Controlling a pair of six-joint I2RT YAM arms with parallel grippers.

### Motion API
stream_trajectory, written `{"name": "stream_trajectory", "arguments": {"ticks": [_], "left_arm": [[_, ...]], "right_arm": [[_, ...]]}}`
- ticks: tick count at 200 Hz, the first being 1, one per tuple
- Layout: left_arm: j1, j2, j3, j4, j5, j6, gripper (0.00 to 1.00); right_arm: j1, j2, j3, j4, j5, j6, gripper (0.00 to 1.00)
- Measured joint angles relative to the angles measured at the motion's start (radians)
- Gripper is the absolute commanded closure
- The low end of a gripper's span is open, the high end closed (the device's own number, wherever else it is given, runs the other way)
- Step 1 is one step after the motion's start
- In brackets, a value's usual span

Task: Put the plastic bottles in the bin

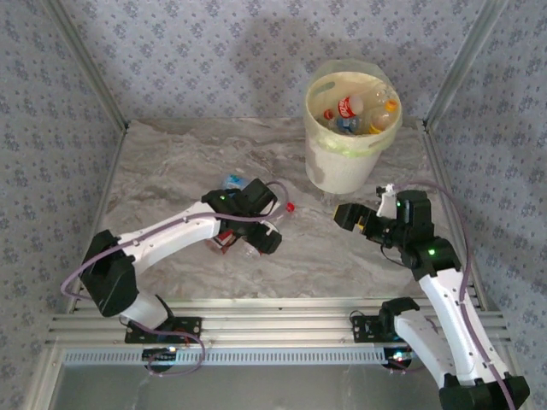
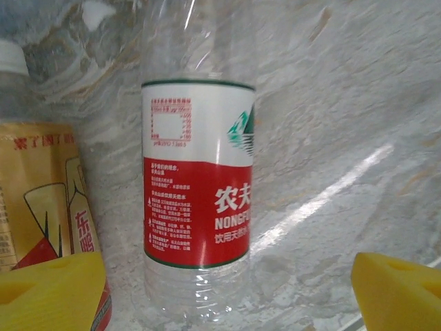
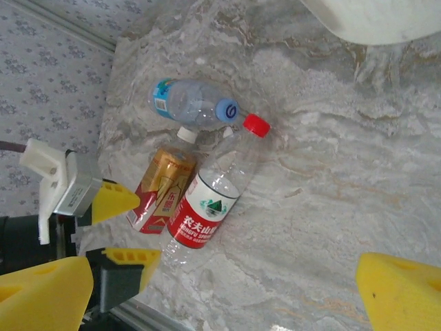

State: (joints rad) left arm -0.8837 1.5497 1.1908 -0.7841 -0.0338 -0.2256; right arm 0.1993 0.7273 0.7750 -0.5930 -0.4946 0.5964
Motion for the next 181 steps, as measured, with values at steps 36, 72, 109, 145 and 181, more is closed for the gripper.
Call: {"name": "stream_trajectory", "arguments": {"ticks": [36,72,109,145,181], "left_arm": [[0.000,0.085,-0.021,0.008,-0.005,-0.010,0.09],[0.004,0.155,-0.023,0.029,-0.002,-0.023,0.17],[0.009,0.175,-0.030,0.044,0.010,-0.039,0.25],[0.013,0.175,-0.031,0.054,0.023,-0.056,0.41],[0.025,0.163,-0.040,0.082,0.069,-0.060,0.42]], "right_arm": [[0.005,0.029,0.000,0.021,-0.003,0.002,0.00],[0.009,0.038,-0.008,0.024,-0.003,0.002,0.00],[0.009,0.044,-0.009,0.028,-0.003,0.003,0.00],[0.011,0.053,-0.014,0.036,-0.002,0.005,0.00],[0.011,0.053,-0.041,0.054,0.008,0.037,0.00]]}}
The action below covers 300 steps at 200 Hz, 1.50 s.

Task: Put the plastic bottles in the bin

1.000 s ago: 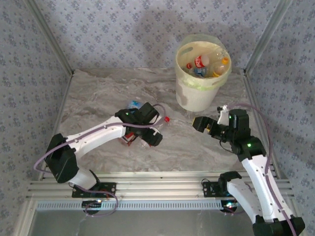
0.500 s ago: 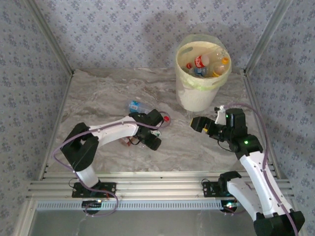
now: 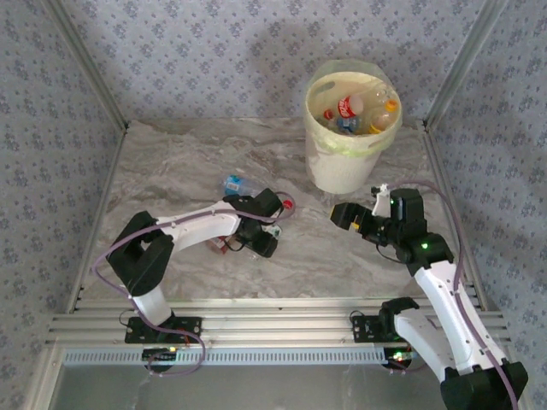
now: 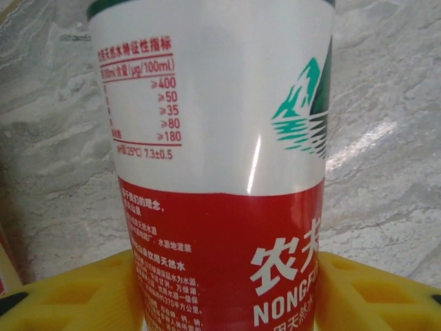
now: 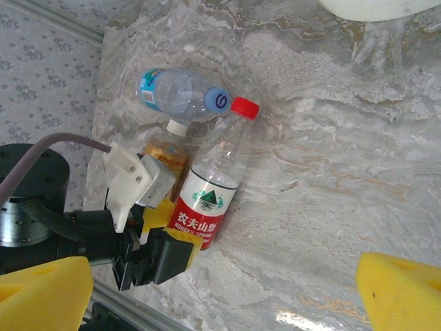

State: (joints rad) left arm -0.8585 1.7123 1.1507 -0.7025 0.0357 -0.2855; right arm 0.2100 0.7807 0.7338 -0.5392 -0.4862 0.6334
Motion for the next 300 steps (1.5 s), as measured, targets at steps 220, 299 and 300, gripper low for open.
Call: {"name": "stream_trajectory", "arguments": {"ticks": [220,299,300], "left_arm": [[-0.027,-0.202,-0.097,0.502,0.507,-0.127,0.42],[-0.034,-0.203,-0.097,0.531,0.518,-0.127,0.41],[-0.034,-0.203,-0.097,0.532,0.518,-0.127,0.41]], "right_arm": [[0.108,0.182,-0.032,0.380,-0.086,0.230,0.25],[0.117,0.160,0.002,0.313,-0.029,0.203,0.18],[0.117,0.160,0.003,0.312,-0.029,0.205,0.17]]}}
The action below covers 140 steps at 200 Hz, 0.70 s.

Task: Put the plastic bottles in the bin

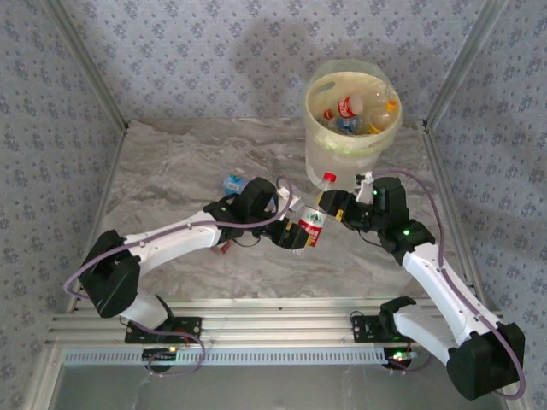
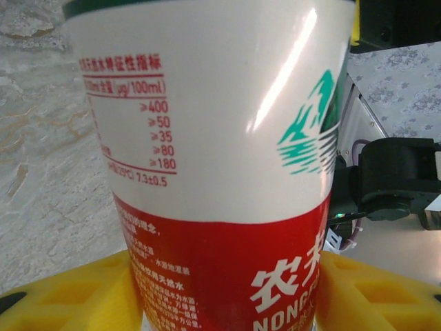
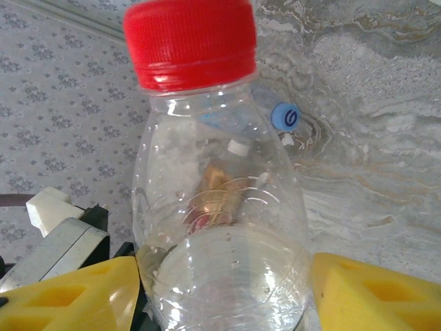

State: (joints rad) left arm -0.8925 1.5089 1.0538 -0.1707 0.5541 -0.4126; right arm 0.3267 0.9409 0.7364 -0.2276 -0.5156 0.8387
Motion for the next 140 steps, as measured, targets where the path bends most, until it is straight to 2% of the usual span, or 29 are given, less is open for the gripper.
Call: {"name": "stream_trajectory", "arguments": {"ticks": [13,42,93,118,140], "left_arm": [[0.000,-0.003,0.000,0.002,0.003,0.000,0.41],[-0.008,-0.006,0.000,0.004,0.008,0.001,0.41],[-0.013,-0.010,0.011,0.006,0.011,0.003,0.41],[-0.013,-0.013,0.017,0.008,0.011,0.003,0.40],[-0.013,-0.015,0.017,0.007,0.010,0.003,0.38]], "right_arm": [[0.002,0.000,0.007,-0.007,0.000,-0.006,0.15],[0.003,0.006,0.015,-0.009,-0.001,-0.010,0.20],[0.003,0.027,0.021,-0.009,-0.001,-0.009,0.19],[0.003,0.034,0.023,-0.007,-0.001,-0.012,0.35],[0.006,0.037,0.029,-0.010,0.000,-0.018,0.43]]}}
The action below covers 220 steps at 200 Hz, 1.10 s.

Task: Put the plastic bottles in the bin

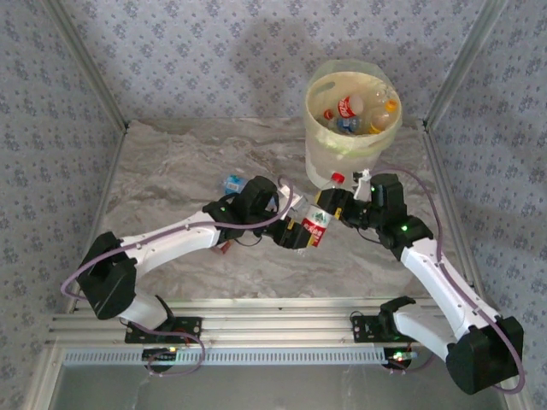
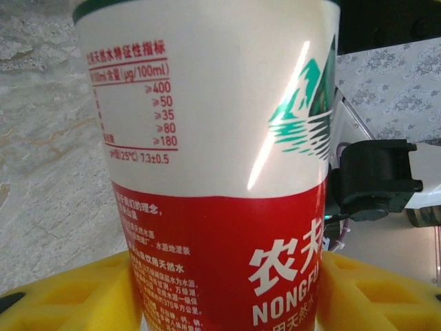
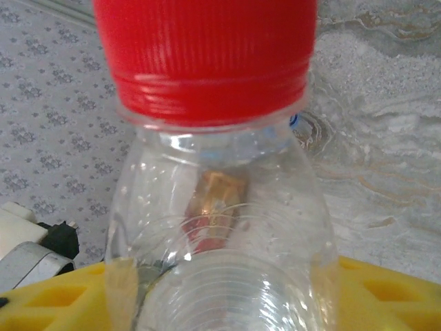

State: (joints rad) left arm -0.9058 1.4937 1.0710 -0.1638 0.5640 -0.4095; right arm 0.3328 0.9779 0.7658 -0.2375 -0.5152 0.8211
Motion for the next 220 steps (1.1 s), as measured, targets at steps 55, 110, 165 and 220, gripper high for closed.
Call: {"name": "stream_trajectory", "arguments": {"ticks": [55,110,165,220], "left_arm": [[-0.006,-0.022,0.042,-0.005,-0.024,-0.001,0.01],[0.000,-0.109,0.121,-0.047,-0.116,0.023,0.00],[0.104,-0.182,0.196,-0.112,-0.135,0.100,0.00],[0.148,-0.243,0.229,-0.129,-0.101,0.242,0.00]], "right_arm": [[0.000,-0.038,0.026,-0.035,0.005,-0.002,0.51],[0.000,-0.095,0.131,-0.109,0.029,-0.029,0.52],[-0.038,-0.124,0.293,-0.271,0.090,-0.109,0.53],[-0.084,-0.047,0.584,-0.393,0.232,-0.229,0.54]]}}
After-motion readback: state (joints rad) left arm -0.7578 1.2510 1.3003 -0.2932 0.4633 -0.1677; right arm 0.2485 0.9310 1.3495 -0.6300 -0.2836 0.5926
